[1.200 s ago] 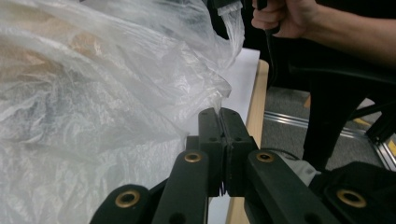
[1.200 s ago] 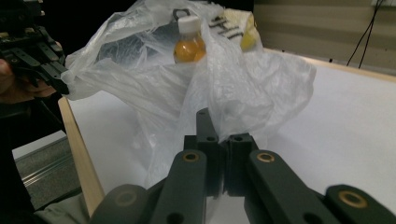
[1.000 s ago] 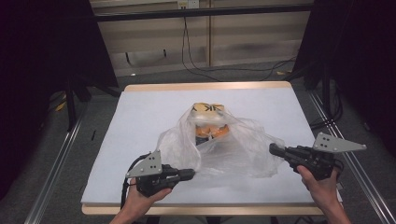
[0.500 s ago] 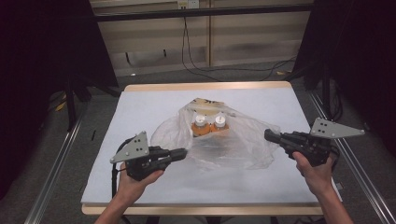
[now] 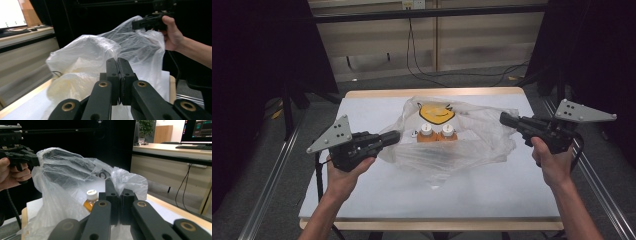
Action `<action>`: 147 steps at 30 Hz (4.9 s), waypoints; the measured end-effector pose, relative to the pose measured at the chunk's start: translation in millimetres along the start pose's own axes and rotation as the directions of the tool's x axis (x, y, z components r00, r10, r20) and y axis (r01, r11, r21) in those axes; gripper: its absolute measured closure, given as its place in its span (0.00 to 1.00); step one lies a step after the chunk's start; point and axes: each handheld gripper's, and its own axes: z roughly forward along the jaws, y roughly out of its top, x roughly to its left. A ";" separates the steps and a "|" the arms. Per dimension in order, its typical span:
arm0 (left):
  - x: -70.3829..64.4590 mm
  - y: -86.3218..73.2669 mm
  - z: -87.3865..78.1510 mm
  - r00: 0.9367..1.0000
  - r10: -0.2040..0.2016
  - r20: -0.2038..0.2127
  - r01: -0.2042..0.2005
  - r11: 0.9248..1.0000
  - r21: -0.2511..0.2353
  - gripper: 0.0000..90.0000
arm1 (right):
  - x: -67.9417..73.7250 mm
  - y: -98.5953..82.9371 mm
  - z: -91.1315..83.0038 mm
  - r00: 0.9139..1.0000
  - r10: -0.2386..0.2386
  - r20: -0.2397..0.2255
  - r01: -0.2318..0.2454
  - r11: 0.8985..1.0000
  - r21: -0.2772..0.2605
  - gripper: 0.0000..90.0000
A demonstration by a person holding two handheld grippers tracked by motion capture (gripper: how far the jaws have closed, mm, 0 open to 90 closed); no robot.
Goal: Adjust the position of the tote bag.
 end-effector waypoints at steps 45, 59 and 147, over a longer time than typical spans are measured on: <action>92.6 32.7 -43.7 0.959 -0.102 -0.264 0.079 0.992 -0.096 0.99 | -54.0 91.4 51.3 0.993 0.001 0.116 0.004 0.999 -0.040 0.98; 94.8 -11.7 -44.8 0.953 -0.154 -0.259 0.146 0.988 -0.053 0.99 | -54.8 35.5 24.8 0.990 0.032 0.136 -0.034 0.999 0.013 0.99; 103.7 -147.1 -0.9 0.974 -0.082 -0.211 0.180 0.846 0.502 0.99 | -83.5 -121.7 51.1 0.975 0.072 0.209 -0.162 0.876 0.455 0.99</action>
